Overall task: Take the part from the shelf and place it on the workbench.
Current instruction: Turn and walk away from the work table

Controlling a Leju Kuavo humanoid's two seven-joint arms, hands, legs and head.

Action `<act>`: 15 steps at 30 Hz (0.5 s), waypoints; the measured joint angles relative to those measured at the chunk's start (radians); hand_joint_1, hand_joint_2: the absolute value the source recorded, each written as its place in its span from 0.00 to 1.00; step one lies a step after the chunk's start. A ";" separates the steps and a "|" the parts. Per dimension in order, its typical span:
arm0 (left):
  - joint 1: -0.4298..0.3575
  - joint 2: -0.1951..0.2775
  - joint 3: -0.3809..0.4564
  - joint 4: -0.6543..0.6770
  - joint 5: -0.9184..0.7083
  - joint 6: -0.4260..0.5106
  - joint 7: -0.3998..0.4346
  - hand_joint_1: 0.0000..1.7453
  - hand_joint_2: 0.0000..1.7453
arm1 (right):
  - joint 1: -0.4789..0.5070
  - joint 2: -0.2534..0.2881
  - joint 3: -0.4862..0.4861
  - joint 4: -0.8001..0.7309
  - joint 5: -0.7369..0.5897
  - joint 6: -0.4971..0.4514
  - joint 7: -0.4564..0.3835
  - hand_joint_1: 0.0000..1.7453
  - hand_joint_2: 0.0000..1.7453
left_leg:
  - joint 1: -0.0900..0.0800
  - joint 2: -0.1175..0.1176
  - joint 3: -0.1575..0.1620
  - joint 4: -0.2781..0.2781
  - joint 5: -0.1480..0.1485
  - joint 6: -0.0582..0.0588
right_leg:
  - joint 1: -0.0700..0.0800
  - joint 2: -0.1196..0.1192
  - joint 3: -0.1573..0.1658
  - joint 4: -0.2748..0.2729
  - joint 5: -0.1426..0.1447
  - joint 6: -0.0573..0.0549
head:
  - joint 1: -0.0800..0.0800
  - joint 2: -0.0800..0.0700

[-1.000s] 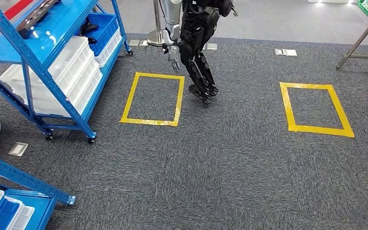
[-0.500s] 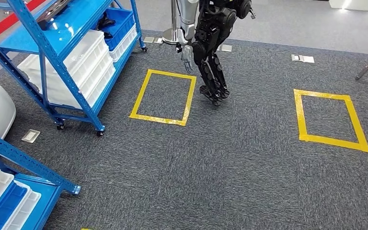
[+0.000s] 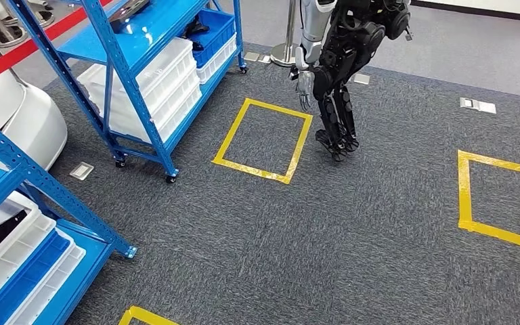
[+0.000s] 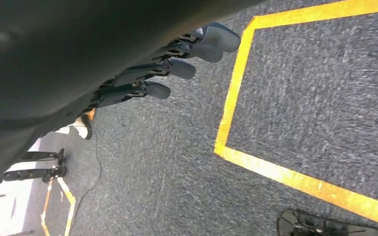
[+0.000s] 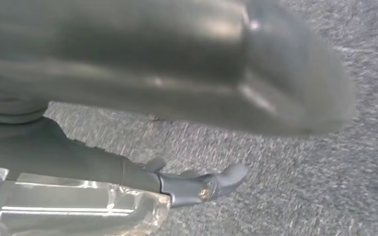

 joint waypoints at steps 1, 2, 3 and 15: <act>0.000 0.000 0.000 0.000 0.000 0.000 -0.001 0.00 0.00 | -0.001 0.001 0.000 0.000 0.000 0.000 0.000 0.00 0.00 | 0.002 -0.004 -0.003 0.002 -0.001 -0.005 | 0.001 -0.003 0.002 -0.003 0.002 -0.009 | -0.001 0.000; 0.001 0.000 0.000 0.000 0.000 0.000 -0.001 0.00 0.00 | -0.001 0.002 0.001 0.000 0.000 0.000 0.000 0.00 0.00 | 0.005 -0.002 -0.005 0.006 -0.002 -0.009 | 0.001 -0.009 0.002 -0.003 0.003 -0.015 | -0.002 0.000; 0.002 0.000 0.001 0.000 0.000 0.001 -0.001 0.00 0.00 | -0.001 0.002 0.001 0.000 0.000 0.000 0.000 0.00 0.00 | 0.007 0.009 -0.011 0.019 -0.010 -0.013 | 0.000 -0.014 0.003 -0.003 0.004 -0.020 | -0.003 0.000; -0.003 0.002 0.001 0.000 0.000 0.003 -0.008 0.00 1.00 | 0.001 0.006 0.004 0.000 0.003 0.006 0.000 0.00 0.00 | -0.021 0.152 -0.014 0.024 -0.015 0.033 | 0.030 -0.106 0.021 -0.008 -0.013 -0.042 | -0.011 0.000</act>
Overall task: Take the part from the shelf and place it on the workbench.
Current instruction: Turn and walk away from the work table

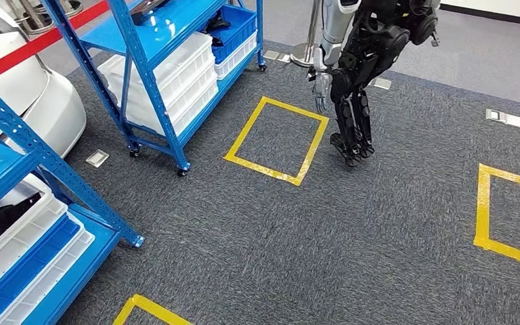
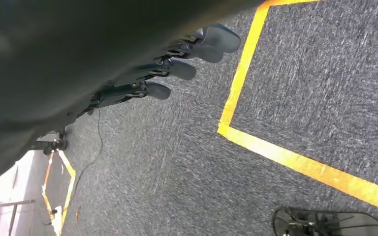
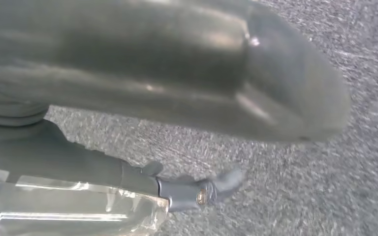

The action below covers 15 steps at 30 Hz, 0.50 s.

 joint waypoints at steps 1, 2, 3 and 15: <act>-0.001 0.001 0.000 0.000 0.000 0.000 -0.002 0.00 1.00 | 0.000 0.001 0.000 0.000 0.001 0.001 0.000 0.00 0.00 | -0.003 -0.006 0.000 -0.004 0.000 0.004 | 0.001 -0.008 0.002 -0.003 0.000 0.004 | -0.001 0.000; -0.001 0.001 0.000 0.000 -0.001 0.000 -0.006 0.00 1.00 | 0.000 0.002 0.001 0.000 0.003 0.001 0.001 0.00 0.00 | -0.001 -0.016 0.006 -0.015 0.006 0.008 | 0.002 -0.014 0.005 -0.007 -0.002 0.007 | -0.002 0.000; 0.000 0.000 0.000 0.000 -0.001 -0.001 -0.010 0.00 1.00 | -0.001 0.002 0.002 0.000 0.004 0.001 0.002 0.00 0.00 | 0.002 -0.026 0.015 -0.030 0.013 0.010 | 0.004 -0.011 0.006 -0.003 -0.006 0.011 | -0.002 0.000; 0.002 -0.003 0.000 0.000 -0.003 0.008 -0.036 0.00 1.00 | 0.003 -0.011 0.003 0.000 0.011 0.000 0.007 0.00 0.00 | 0.015 -0.141 0.025 -0.033 0.012 -0.024 | -0.034 0.101 -0.017 -0.001 0.014 0.050 | 0.013 0.000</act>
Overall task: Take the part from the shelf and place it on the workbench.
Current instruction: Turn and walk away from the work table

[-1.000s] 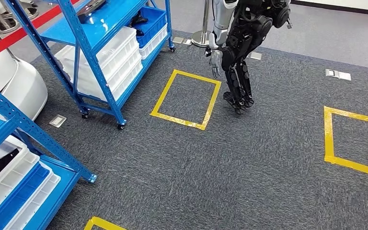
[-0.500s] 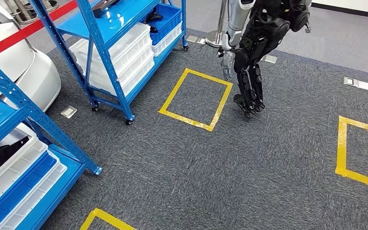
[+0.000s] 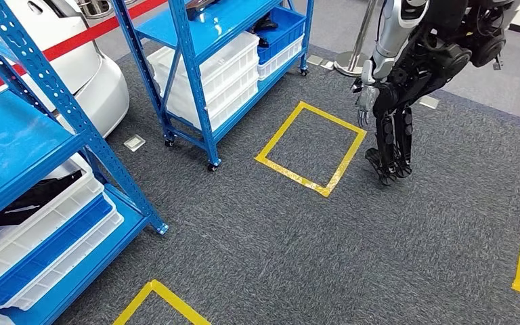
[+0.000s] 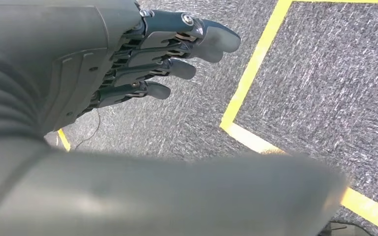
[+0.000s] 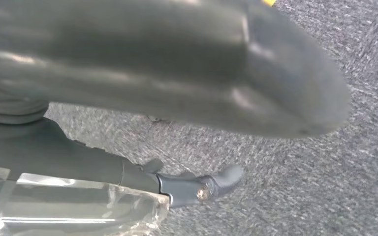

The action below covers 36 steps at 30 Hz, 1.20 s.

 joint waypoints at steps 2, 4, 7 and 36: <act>0.002 0.001 0.000 0.000 -0.001 0.005 -0.002 0.00 1.00 | 0.000 0.002 0.000 0.000 0.000 -0.003 0.000 0.00 0.00 | 0.003 -0.005 -0.004 0.004 -0.003 -0.009 | 0.002 -0.006 0.001 0.002 0.002 -0.019 | 0.000 0.000; 0.004 0.003 0.000 0.000 -0.001 0.008 -0.004 0.00 1.00 | 0.000 0.005 0.000 0.000 0.001 -0.007 0.000 0.00 0.00 | 0.009 0.010 -0.013 0.028 -0.018 -0.017 | -0.001 -0.016 0.004 0.001 0.003 -0.031 | -0.003 0.000; 0.004 0.004 0.000 0.000 -0.002 0.010 -0.004 0.00 1.00 | 0.003 0.007 0.001 0.000 0.001 -0.009 0.001 0.00 0.00 | 0.014 0.059 -0.089 0.189 -0.104 -0.031 | 0.005 -0.036 0.008 0.000 0.000 -0.046 | -0.011 0.000; 0.007 -0.003 -0.017 0.003 -0.032 0.061 0.032 0.00 1.00 | 0.005 0.012 0.009 0.000 0.010 -0.023 0.011 0.00 0.00 | 0.015 0.033 -0.042 0.086 -0.048 -0.029 | 0.003 -0.029 0.015 -0.009 0.003 -0.047 | -0.014 0.000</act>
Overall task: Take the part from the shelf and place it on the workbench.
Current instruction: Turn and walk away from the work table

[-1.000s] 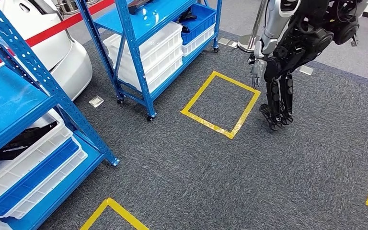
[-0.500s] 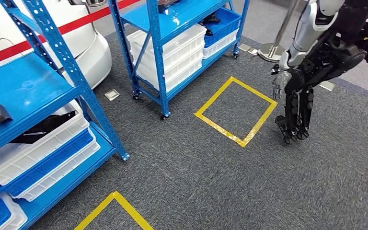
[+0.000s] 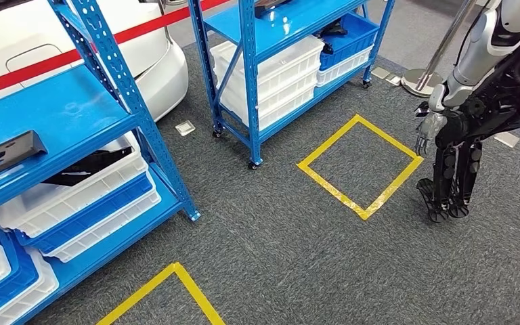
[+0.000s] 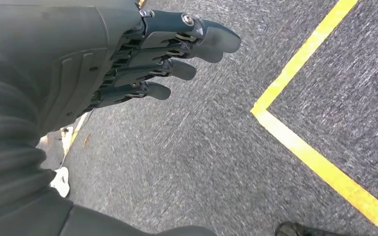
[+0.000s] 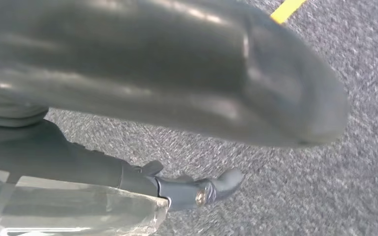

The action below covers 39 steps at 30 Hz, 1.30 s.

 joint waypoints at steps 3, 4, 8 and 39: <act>-0.001 -0.001 -0.002 0.000 -0.004 0.009 0.005 0.00 1.00 | 0.003 0.000 0.000 0.000 0.005 -0.001 0.000 0.00 0.00 | 0.005 0.036 -0.102 0.197 -0.085 -0.012 | 0.009 -0.023 0.002 0.001 -0.006 -0.009 | -0.005 0.000; 0.000 -0.001 -0.002 0.000 -0.006 0.011 0.006 0.00 1.00 | 0.003 0.000 0.000 0.000 0.006 -0.001 0.000 0.00 0.00 | 0.005 0.039 -0.115 0.214 -0.080 -0.012 | 0.012 -0.030 0.003 0.001 -0.008 -0.011 | -0.006 0.000; -0.001 -0.001 -0.002 0.000 -0.008 0.018 0.007 0.00 1.00 | 0.001 0.003 0.003 0.000 0.008 -0.001 0.000 0.00 0.00 | -0.005 0.081 -0.007 -0.012 0.041 0.016 | 0.022 -0.056 0.017 -0.001 -0.018 -0.010 | -0.005 0.000; 0.003 -0.004 -0.029 0.000 -0.031 0.091 0.018 0.00 1.00 | 0.002 0.001 0.017 0.000 0.027 0.001 0.001 0.00 0.00 | 0.005 0.042 -0.105 0.180 -0.044 -0.006 | 0.013 -0.044 0.010 0.003 -0.016 -0.013 | -0.007 0.000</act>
